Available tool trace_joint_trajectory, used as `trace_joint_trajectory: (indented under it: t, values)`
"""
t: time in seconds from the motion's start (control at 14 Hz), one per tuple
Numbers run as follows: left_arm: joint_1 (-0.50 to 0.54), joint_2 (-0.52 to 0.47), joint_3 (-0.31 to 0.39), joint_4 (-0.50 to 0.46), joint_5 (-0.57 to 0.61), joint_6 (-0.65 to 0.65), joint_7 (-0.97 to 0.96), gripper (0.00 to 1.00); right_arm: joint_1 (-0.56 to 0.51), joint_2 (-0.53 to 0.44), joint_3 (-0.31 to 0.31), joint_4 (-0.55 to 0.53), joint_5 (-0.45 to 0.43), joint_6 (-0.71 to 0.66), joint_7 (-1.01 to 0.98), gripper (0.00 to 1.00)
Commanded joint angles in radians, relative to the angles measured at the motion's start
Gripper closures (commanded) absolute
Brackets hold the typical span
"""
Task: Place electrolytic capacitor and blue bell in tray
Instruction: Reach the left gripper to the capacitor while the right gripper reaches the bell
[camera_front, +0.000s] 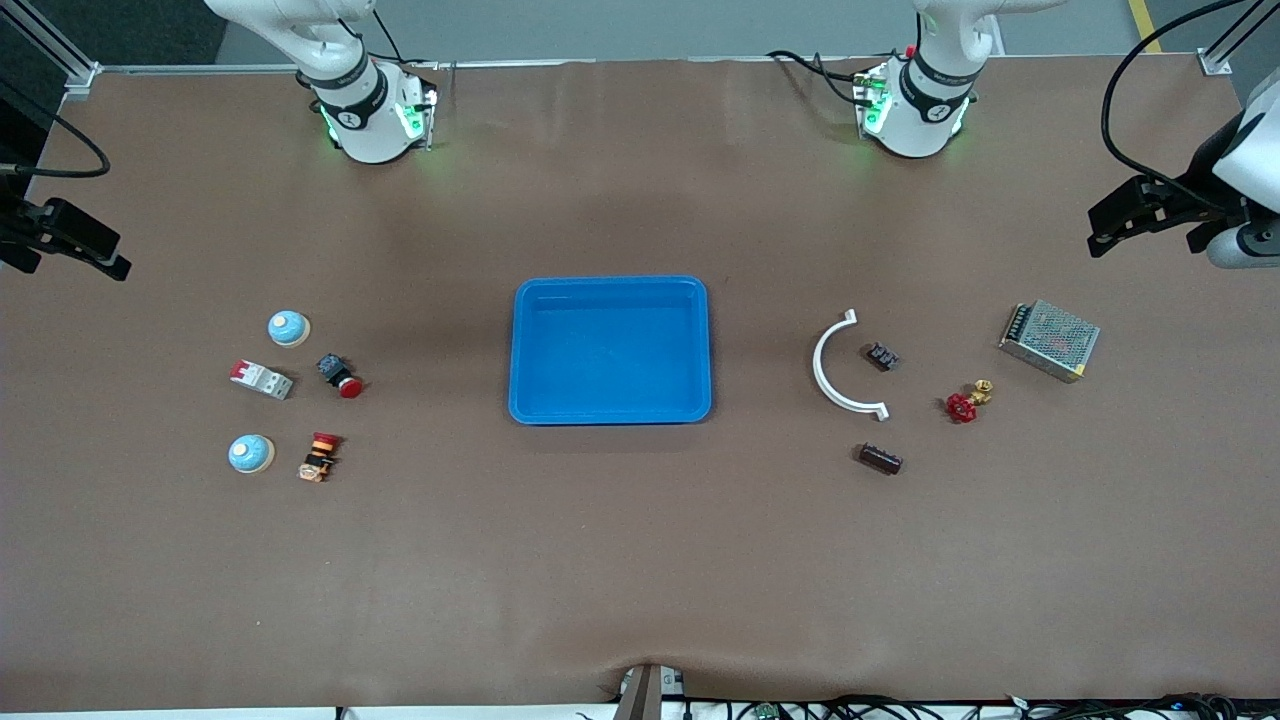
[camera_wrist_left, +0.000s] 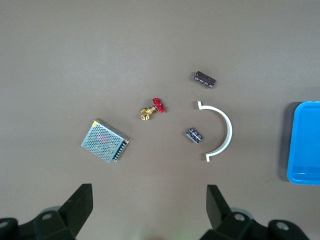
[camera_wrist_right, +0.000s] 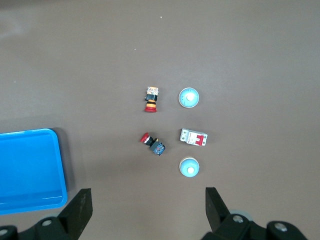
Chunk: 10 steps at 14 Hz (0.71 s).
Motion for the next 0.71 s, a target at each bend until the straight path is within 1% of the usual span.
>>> trace_joint_trajectory:
  t: [0.0, 0.14, 0.28, 0.43, 0.5, 0.57, 0.64]
  values:
    - [-0.001, -0.005, -0.009, 0.012, 0.031, -0.021, 0.003, 0.00, 0.002, -0.014, 0.002, -0.001, -0.005, -0.001, 0.001, 0.00]
    - [0.000, 0.001, -0.009, 0.012, 0.033, -0.021, 0.003, 0.00, 0.005, -0.015, 0.003, -0.001, -0.003, 0.004, 0.003, 0.00]
    - [0.000, 0.008, -0.009, 0.004, 0.031, -0.019, 0.001, 0.00, 0.005, -0.014, 0.003, -0.001, -0.003, 0.037, 0.003, 0.00]
    - [0.002, 0.045, -0.012, 0.000, 0.020, -0.018, 0.013, 0.00, 0.003, -0.004, 0.003, -0.003, -0.003, 0.067, 0.001, 0.00]
    - [-0.001, 0.053, -0.011, -0.014, 0.020, -0.013, -0.002, 0.00, 0.003, 0.000, 0.003, -0.005, -0.005, 0.065, -0.002, 0.00]
    - [0.000, 0.050, -0.011, -0.055, 0.020, 0.008, -0.017, 0.00, 0.002, 0.000, 0.003, -0.015, -0.005, 0.065, 0.003, 0.00]
    - [0.002, 0.048, -0.011, -0.089, 0.020, 0.054, -0.048, 0.00, 0.003, 0.000, 0.003, -0.026, -0.005, 0.065, 0.006, 0.00]
